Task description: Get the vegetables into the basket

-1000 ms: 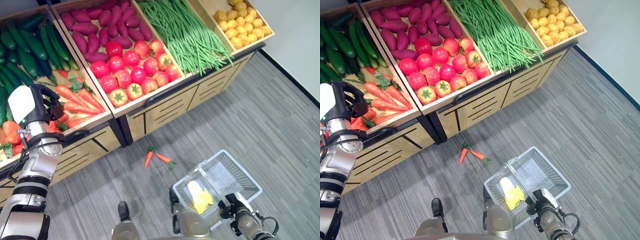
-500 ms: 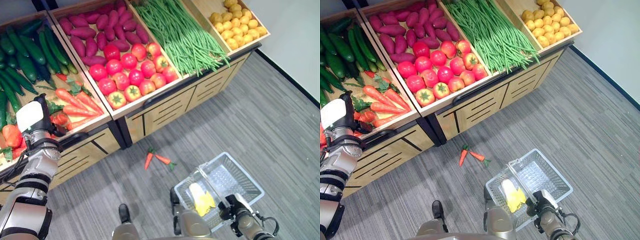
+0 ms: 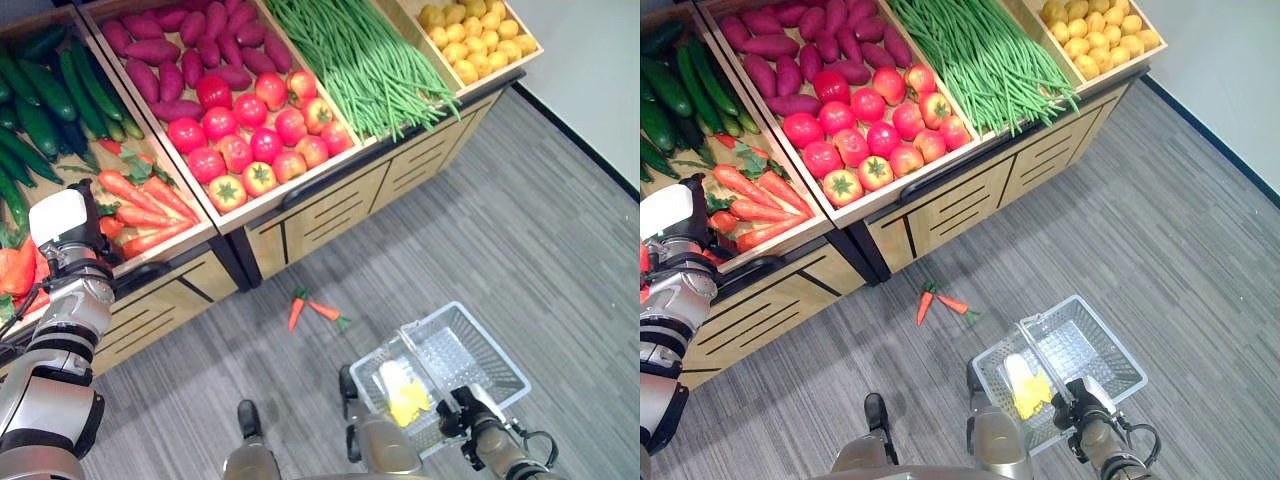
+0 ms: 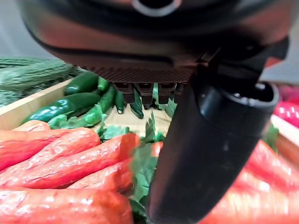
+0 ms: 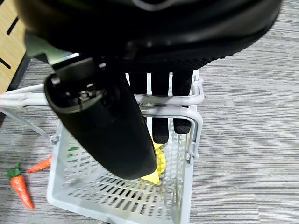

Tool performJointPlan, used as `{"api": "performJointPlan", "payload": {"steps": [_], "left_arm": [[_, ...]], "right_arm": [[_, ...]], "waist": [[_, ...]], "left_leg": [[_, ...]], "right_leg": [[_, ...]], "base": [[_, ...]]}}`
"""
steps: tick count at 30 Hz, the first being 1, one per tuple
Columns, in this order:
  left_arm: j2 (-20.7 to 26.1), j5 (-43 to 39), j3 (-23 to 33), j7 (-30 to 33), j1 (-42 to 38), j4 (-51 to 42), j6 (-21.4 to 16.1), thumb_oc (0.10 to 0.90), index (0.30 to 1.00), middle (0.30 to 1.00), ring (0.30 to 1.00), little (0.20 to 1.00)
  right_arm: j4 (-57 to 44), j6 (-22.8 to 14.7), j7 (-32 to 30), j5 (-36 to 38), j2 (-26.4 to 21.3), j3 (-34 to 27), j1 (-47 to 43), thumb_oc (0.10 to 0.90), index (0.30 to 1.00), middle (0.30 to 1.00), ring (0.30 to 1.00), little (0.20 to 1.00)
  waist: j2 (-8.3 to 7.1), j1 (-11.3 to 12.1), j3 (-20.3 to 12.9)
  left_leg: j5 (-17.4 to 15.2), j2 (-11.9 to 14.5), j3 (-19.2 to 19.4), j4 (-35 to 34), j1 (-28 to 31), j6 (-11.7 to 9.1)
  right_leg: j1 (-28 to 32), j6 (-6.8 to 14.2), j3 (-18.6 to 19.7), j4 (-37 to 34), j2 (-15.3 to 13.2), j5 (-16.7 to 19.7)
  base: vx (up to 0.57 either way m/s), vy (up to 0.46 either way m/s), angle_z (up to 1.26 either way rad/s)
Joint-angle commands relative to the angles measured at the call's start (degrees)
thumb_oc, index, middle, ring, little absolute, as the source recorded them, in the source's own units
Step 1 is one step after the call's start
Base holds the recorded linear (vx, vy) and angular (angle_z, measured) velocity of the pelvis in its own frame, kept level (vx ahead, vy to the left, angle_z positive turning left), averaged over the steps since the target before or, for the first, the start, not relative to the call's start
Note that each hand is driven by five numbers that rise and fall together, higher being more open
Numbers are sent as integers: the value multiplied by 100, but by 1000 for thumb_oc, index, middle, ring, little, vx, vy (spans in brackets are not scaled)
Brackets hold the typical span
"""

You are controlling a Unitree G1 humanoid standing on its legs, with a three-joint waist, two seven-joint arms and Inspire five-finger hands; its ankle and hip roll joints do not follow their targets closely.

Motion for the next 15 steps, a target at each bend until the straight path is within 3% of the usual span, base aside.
{"api": "performJointPlan", "payload": {"steps": [1, 3, 4, 6, 15], "left_arm": [[596, 599, -274, -1032, -639, 189, 53, 900, 1000, 1000, 1000, 1000], [703, 633, -406, -1372, -663, 36, -28, 900, 1000, 1000, 1000, 1000], [750, 620, -419, -1487, -611, -55, -59, 786, 841, 841, 841, 841], [806, 547, -385, -1493, -554, -201, -89, 412, 316, 316, 316, 316], [797, 449, -60, -820, -479, -437, -10, 400, 300, 300, 300, 300]], "right_arm": [[-28, 21, 87, 86, -268, 134, -126, 400, 300, 300, 300, 300], [-27, 15, 192, 77, -243, 168, -120, 400, 300, 300, 300, 300], [-28, 18, 238, 81, -212, 172, -101, 400, 300, 300, 300, 300], [1, 9, 280, 92, -165, 198, -97, 400, 300, 300, 300, 300], [6, -62, 340, 68, -56, 280, -27, 400, 300, 300, 300, 300]], "waist": [[-231, 9, 135], [-237, 22, 121], [-244, 34, 118], [-250, 43, 116], [-300, 70, 88]], "left_leg": [[-284, -177, -210, 5, -17, 22], [-300, -174, -206, 5, -16, 26], [-305, -171, -201, 5, -15, 26], [-313, -174, -206, 5, -15, 22], [-355, -168, -189, 5, 103, 17]], "right_leg": [[94, 643, -423, 235, -568, -231], [94, 639, -413, 228, -571, -228], [94, 637, -409, 224, -567, -230], [93, 631, -412, 217, -571, -236], [168, 614, -385, 238, -573, -283]], "base": [[37, 22, 0], [21, 12, -1], [0, 0, 0], [0, 0, 0], [0, -1, 1]]}}
